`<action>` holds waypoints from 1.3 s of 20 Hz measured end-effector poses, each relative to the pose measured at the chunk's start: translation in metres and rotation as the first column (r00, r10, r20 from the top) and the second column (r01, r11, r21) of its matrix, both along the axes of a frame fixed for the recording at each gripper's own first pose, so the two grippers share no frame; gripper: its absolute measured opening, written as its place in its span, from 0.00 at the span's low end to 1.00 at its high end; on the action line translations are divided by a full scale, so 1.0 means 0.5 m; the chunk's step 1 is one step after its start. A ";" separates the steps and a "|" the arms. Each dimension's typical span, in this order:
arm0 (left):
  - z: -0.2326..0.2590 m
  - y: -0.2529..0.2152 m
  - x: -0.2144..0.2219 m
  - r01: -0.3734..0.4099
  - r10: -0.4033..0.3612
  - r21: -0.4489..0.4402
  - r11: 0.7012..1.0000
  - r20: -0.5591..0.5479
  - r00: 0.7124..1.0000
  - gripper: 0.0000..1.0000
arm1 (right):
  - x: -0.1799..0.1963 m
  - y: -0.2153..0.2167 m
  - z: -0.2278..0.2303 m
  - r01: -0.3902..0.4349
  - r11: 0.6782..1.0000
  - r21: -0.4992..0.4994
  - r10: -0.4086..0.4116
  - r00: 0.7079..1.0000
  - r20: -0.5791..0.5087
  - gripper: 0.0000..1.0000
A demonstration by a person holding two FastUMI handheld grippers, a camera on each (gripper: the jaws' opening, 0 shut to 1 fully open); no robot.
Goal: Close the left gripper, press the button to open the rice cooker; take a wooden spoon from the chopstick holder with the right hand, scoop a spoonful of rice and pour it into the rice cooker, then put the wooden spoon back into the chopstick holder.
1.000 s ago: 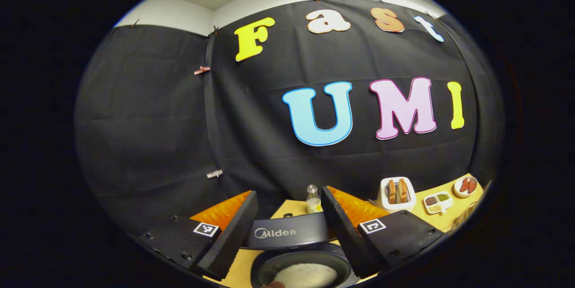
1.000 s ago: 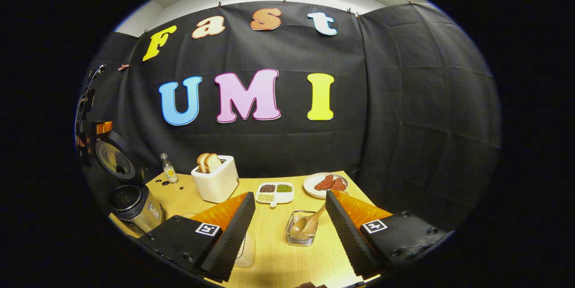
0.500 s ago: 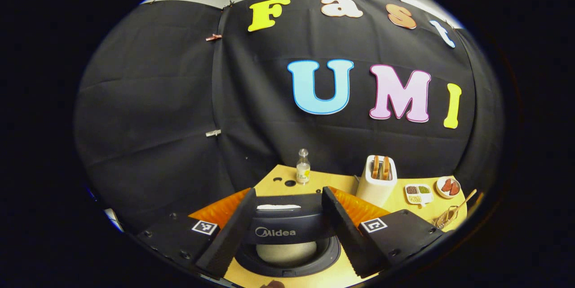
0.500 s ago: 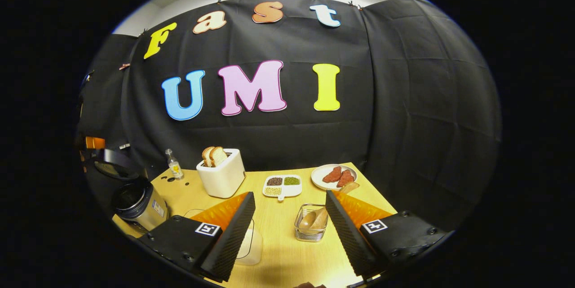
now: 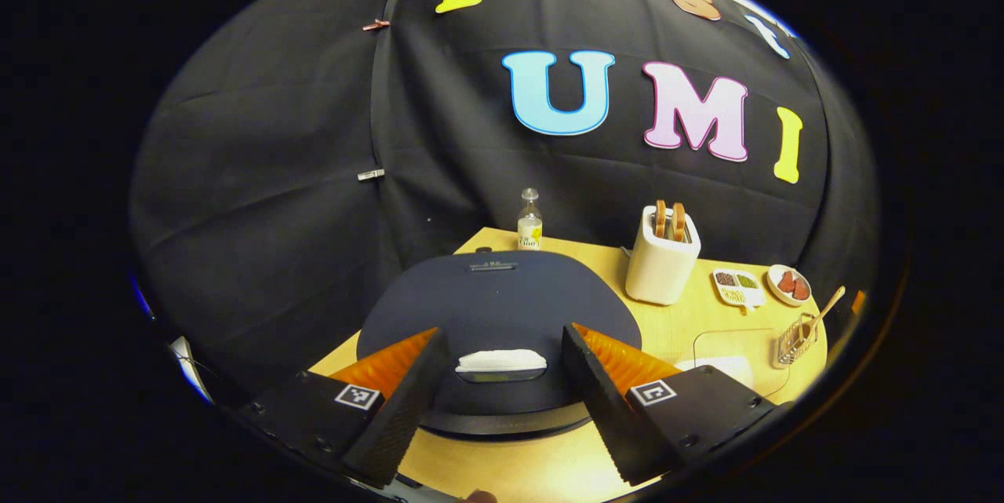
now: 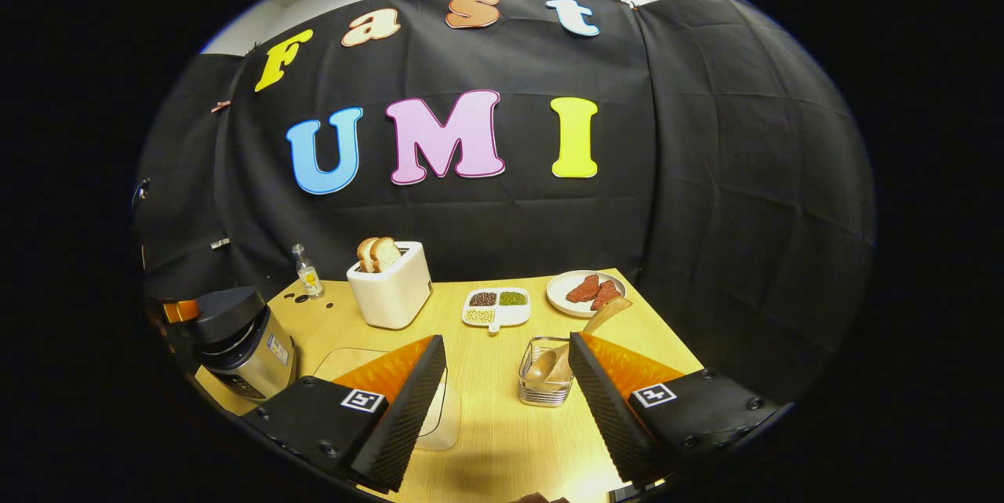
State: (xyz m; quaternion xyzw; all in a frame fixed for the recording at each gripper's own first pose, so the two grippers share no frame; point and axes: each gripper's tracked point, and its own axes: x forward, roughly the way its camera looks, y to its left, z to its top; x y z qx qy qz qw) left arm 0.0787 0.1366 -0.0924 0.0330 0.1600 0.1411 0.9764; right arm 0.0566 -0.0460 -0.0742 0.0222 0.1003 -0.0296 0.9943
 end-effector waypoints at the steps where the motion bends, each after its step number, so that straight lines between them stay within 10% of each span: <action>1: -0.020 0.001 -0.002 -0.003 0.003 -0.007 1.000 -0.019 1.000 1.00 | -0.001 0.001 -0.002 -0.001 1.000 -0.001 0.001 1.000 -0.003 0.99; 17: -0.047 -0.017 -0.014 0.083 -0.083 0.018 0.996 0.021 0.996 1.00 | -0.014 0.036 -0.008 -0.012 1.000 -0.007 0.012 1.000 -0.009 0.99; 26: 0.188 -0.157 -0.118 0.242 -0.237 0.016 0.970 0.287 0.928 0.95 | -0.014 0.027 0.126 0.049 0.997 -0.066 -0.041 0.992 0.118 0.99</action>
